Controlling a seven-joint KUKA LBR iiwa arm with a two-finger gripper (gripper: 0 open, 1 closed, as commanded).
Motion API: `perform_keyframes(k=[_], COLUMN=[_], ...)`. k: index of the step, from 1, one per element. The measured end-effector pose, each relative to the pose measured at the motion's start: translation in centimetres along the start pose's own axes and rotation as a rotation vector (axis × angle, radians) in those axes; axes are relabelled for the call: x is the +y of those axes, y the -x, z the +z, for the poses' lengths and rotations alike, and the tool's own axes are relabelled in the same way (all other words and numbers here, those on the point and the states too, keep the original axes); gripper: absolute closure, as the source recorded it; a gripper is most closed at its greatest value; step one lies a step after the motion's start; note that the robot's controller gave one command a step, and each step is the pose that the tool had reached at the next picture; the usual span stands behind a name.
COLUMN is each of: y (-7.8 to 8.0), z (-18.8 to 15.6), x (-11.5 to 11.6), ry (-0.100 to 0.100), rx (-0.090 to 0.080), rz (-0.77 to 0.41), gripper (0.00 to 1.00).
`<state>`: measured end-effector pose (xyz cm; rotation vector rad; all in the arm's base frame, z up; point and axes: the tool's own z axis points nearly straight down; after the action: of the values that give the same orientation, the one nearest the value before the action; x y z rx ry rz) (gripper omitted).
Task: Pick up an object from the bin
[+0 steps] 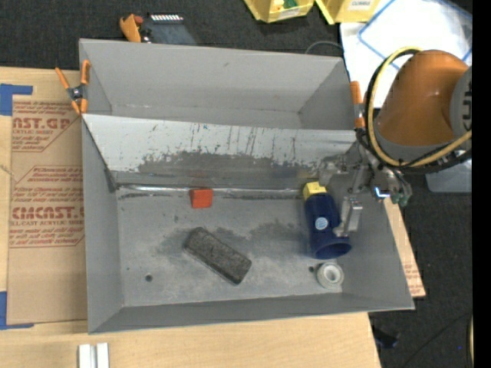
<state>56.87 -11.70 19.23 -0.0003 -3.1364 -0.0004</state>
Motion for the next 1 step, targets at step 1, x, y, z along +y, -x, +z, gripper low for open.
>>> perform_keyframes(k=[1], y=[0.17], z=[-0.49], x=[0.06], ry=[-0.001], rx=[-0.008], rz=[-0.001], gripper=[0.0])
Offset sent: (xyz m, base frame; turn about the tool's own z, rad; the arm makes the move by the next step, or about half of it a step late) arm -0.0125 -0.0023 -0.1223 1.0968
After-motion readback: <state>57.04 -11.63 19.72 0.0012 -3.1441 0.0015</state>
